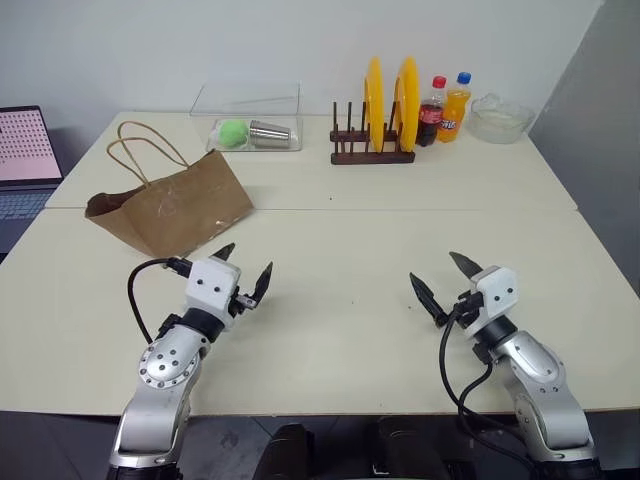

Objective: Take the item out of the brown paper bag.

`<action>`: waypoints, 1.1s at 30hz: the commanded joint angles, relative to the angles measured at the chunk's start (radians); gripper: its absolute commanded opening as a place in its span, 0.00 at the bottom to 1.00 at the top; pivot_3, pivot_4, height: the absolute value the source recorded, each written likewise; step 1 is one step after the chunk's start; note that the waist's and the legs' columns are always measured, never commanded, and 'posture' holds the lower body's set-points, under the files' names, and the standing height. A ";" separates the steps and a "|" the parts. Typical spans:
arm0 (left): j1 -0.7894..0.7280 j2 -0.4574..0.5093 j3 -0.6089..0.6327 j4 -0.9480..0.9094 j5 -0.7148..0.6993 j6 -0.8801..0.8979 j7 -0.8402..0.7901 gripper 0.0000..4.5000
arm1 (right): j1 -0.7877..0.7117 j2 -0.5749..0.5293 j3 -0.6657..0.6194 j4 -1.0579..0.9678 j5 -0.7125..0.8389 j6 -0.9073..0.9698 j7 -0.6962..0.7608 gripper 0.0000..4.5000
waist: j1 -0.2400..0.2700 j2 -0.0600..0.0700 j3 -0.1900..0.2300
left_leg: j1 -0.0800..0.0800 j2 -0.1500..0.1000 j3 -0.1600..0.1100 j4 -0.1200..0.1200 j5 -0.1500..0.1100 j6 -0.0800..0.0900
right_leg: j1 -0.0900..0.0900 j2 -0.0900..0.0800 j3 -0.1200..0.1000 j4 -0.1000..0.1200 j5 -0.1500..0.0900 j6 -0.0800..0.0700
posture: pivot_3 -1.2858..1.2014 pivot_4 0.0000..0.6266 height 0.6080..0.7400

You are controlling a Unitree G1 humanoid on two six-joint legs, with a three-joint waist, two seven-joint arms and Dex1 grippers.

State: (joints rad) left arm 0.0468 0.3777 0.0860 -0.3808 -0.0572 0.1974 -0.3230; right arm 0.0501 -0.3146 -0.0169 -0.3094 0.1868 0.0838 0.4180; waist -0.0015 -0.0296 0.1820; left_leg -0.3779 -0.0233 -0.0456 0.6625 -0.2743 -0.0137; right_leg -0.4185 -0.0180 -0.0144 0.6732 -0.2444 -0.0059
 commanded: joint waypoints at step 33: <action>-0.826 0.599 0.224 1.124 -0.249 0.122 -0.503 0.84 | -0.633 -0.132 0.232 -0.152 0.309 0.428 0.394 1.00 | -0.003 -0.002 0.000 | -0.004 -0.001 -0.004 0.000 0.000 0.000 | -0.002 0.000 -0.005 -0.001 0.000 0.000 | 0.52 0.24 1.00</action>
State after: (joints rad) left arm -0.7259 0.9418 0.3333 0.6688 -0.3435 0.3697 -0.7893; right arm -0.5573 -0.4504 0.2215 -0.4362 0.4914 0.5102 0.8104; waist -0.0043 -0.0313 0.1825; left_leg -0.3816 -0.0244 -0.0497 0.6628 -0.2742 -0.0138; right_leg -0.4209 -0.0186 -0.0197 0.6727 -0.2432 -0.0077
